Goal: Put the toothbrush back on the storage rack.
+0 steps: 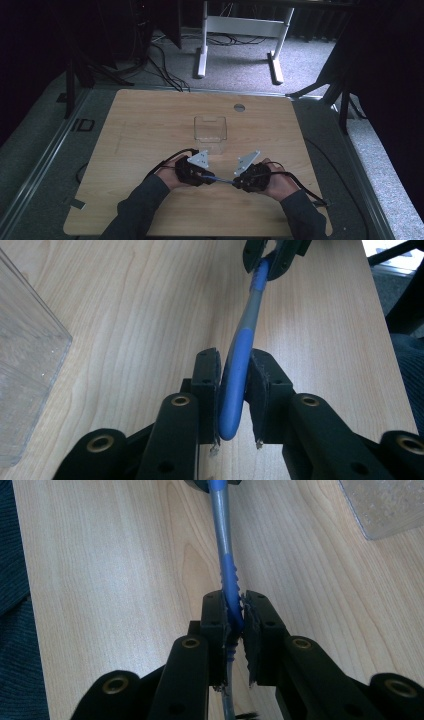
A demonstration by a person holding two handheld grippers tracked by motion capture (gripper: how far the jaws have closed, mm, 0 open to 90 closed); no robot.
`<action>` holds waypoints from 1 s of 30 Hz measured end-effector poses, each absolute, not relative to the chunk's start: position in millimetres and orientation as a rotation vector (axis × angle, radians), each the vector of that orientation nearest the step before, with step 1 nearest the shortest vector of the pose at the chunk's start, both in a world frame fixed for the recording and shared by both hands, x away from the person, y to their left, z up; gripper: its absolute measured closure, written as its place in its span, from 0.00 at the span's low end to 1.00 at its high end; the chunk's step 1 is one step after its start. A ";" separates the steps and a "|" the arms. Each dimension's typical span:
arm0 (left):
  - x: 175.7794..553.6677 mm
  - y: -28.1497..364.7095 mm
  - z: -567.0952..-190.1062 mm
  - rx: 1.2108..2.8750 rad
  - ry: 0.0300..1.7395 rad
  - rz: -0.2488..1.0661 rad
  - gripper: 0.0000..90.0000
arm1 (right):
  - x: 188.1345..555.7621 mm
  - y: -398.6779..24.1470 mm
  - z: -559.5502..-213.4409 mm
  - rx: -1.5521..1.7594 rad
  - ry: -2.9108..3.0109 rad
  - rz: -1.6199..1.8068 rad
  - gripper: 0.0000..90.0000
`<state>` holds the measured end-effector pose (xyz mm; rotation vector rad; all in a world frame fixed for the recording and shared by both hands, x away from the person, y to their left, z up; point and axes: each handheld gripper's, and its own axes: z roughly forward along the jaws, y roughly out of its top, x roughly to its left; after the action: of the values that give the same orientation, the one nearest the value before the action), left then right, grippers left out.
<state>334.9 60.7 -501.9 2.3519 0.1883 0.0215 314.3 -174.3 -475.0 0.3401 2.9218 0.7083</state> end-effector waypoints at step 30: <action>338.5 76.5 -497.0 2.315 0.339 0.099 0.90 | 318.6 -181.4 -463.1 0.475 2.736 0.815 0.66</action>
<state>338.5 76.5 -497.0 2.3152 0.3389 0.0986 318.6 -181.4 -463.1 0.4753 2.7359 0.8152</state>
